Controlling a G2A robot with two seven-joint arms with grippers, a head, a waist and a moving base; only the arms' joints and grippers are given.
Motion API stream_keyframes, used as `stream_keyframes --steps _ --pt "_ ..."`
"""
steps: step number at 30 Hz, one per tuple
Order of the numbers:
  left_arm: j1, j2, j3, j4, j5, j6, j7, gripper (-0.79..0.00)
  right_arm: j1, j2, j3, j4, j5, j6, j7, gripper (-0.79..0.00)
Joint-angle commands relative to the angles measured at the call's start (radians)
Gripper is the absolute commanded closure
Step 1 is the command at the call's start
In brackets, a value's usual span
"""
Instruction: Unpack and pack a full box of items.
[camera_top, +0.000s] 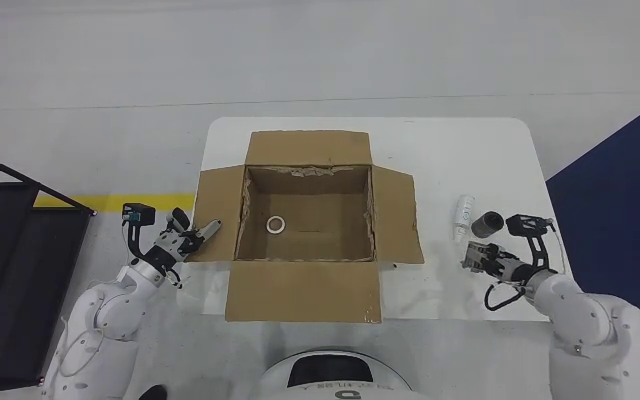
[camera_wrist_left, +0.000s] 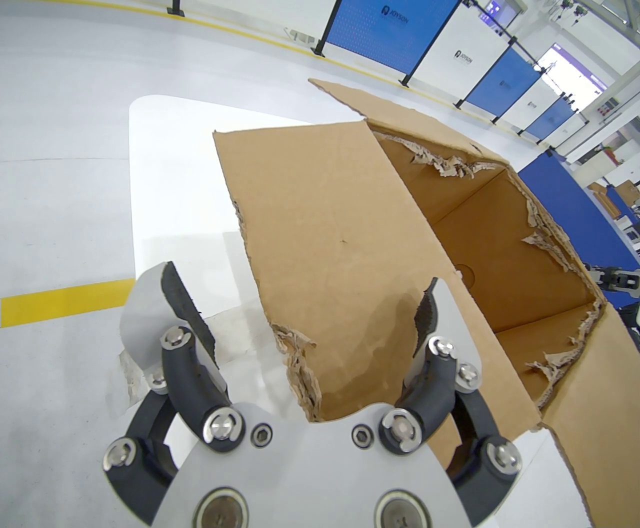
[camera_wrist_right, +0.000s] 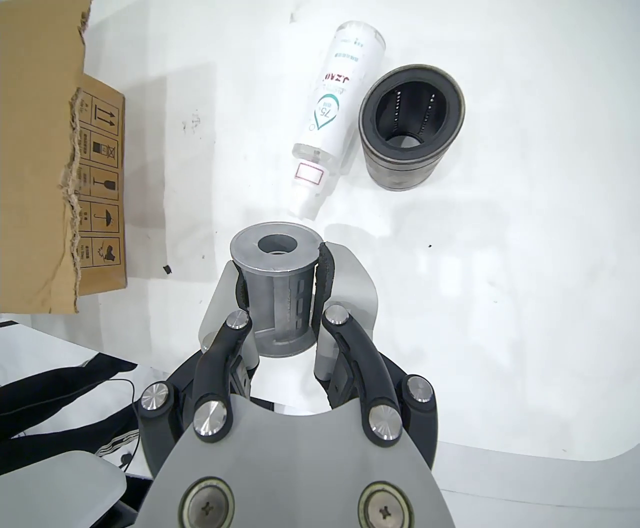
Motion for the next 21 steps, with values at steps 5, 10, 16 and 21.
stream_keyframes --steps 5,10,16,21 --pt "0.000 0.000 0.000 0.000 0.000 0.000 0.000 -0.785 0.076 0.012 -0.053 0.071 -0.066 0.039 0.078 0.000" --pt "0.000 0.000 0.000 0.000 0.000 0.000 0.000 -0.785 0.125 0.019 -0.070 0.119 -0.089 0.074 0.077 0.000" --pt "0.000 0.000 0.000 0.000 0.000 0.000 0.000 -0.785 0.146 0.025 -0.075 0.154 -0.096 0.103 0.071 0.000" --pt "0.000 0.000 0.000 0.000 0.000 0.000 0.000 -0.785 0.160 0.030 -0.090 0.176 -0.098 0.111 0.069 -0.015"
